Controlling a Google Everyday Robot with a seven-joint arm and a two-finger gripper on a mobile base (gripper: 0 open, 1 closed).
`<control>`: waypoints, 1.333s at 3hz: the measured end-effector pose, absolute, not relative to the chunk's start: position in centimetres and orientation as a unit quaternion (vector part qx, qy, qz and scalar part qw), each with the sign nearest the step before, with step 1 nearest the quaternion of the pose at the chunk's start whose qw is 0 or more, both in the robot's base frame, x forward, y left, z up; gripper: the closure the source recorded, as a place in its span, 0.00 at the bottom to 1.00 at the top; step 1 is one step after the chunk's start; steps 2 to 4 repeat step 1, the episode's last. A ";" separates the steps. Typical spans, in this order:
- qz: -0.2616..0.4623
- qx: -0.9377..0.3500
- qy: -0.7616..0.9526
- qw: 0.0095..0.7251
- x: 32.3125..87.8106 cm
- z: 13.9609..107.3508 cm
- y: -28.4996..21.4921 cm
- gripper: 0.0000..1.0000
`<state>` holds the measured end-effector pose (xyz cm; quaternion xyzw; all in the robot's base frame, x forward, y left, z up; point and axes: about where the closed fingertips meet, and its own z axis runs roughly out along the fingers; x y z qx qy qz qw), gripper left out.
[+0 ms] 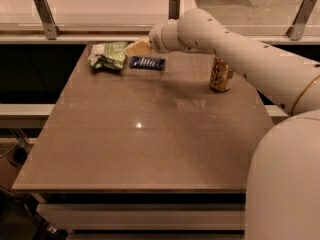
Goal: Move rxbar blueberry near green jalapeno chip bag
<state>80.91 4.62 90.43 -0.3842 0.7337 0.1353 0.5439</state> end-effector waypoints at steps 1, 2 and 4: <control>0.135 -0.384 0.734 0.544 80.9 90.4 4.6 0.00; 0.135 -0.384 0.734 0.544 80.9 90.4 4.6 0.00; 0.135 -0.384 0.734 0.544 80.9 90.4 4.6 0.00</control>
Offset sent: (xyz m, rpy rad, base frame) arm 0.0000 0.0000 0.0000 0.0000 0.0000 0.0000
